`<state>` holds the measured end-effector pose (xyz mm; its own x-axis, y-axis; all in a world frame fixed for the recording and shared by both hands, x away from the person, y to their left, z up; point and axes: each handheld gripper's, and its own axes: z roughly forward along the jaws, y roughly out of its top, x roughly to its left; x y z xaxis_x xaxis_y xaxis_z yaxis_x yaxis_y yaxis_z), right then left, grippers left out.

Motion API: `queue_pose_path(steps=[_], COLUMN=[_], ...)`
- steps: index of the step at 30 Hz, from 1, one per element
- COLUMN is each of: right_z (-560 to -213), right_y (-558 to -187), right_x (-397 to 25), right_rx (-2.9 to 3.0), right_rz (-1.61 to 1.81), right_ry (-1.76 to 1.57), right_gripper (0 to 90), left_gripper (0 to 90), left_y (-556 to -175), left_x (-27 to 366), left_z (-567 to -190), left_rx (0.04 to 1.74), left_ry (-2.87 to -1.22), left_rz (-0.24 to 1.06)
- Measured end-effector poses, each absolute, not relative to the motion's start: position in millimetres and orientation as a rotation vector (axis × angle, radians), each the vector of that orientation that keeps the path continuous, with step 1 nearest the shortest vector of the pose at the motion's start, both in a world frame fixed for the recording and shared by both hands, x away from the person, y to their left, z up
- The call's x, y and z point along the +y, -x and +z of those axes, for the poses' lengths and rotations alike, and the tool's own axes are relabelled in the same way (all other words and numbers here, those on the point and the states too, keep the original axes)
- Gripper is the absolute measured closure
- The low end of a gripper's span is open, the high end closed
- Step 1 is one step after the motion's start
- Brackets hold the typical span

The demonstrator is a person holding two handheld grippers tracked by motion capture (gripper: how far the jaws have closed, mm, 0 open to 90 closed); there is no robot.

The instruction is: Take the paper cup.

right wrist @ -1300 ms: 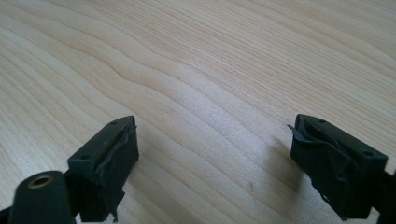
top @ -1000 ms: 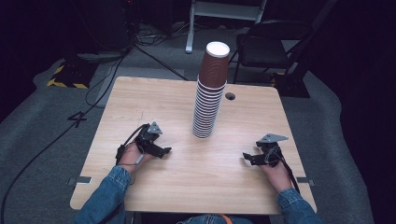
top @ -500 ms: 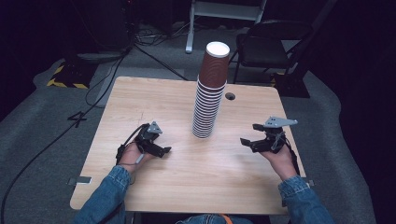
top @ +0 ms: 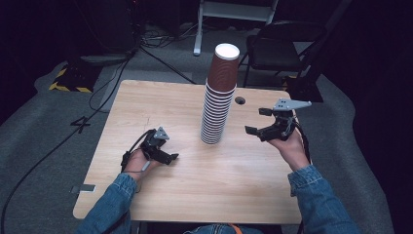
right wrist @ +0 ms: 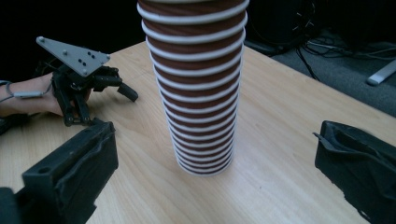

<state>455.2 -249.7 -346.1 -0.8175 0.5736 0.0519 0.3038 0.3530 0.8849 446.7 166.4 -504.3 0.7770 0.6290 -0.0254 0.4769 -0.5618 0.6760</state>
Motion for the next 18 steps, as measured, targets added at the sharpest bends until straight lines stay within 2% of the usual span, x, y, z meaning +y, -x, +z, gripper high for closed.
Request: queue_pose_path(steps=[18], right_z=[-305], right_y=[-484], right_x=[-209], right_rx=[2.346], right_rz=[1.572], right_ry=[-0.668], right_gripper=[0.0], left_gripper=[5.4], left_y=[-448], left_x=[165], left_z=[-504], left_rx=[0.815], left_ry=[-2.281], left_rz=[0.286])
